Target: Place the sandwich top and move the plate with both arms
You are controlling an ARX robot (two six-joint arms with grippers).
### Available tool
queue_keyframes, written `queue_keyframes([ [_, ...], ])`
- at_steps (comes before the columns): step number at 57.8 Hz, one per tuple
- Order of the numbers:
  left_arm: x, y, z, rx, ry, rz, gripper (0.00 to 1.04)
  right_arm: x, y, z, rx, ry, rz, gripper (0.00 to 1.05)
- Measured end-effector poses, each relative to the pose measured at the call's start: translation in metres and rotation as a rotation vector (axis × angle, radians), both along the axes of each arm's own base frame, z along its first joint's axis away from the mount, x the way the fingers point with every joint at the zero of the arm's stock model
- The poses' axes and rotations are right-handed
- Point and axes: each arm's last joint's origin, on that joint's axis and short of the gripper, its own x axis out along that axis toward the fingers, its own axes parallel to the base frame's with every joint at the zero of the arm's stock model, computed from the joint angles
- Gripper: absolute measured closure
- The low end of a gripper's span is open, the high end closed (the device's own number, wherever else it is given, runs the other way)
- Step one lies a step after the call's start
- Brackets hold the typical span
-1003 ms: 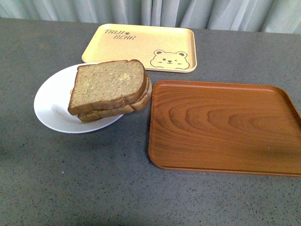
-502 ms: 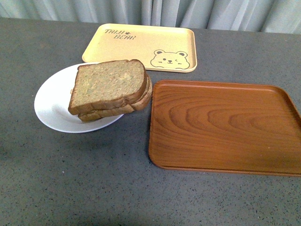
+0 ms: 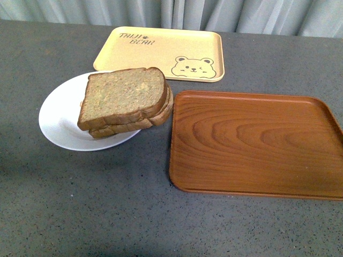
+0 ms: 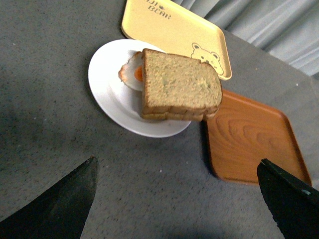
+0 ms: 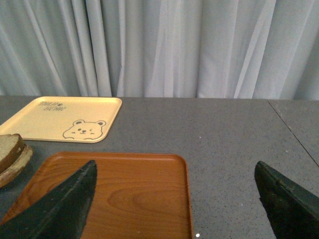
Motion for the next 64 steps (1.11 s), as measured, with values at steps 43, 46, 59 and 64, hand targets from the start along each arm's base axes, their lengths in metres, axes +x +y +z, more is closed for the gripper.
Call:
queue_keyframes([
  [43, 0.130, 0.013, -0.120, -0.247, 0.270, 0.302, 0.09, 0.000, 0.000, 0.000, 0.000, 0.000, 0.000, 0.09],
  [46, 0.134, 0.009, -0.123, -0.257, 0.274, 0.304, 0.09, 0.000, 0.000, 0.000, 0.000, 0.000, 0.001, 0.09],
  [59, 0.151, 0.011, -0.127, -0.331, 0.265, 0.372, 0.09, 0.000, 0.000, 0.000, 0.000, 0.000, 0.001, 0.09],
  [64, 0.157, 0.012, -0.128, -0.362, 0.262, 0.393, 0.09, 0.000, 0.000, 0.000, 0.000, 0.000, 0.000, 0.09],
])
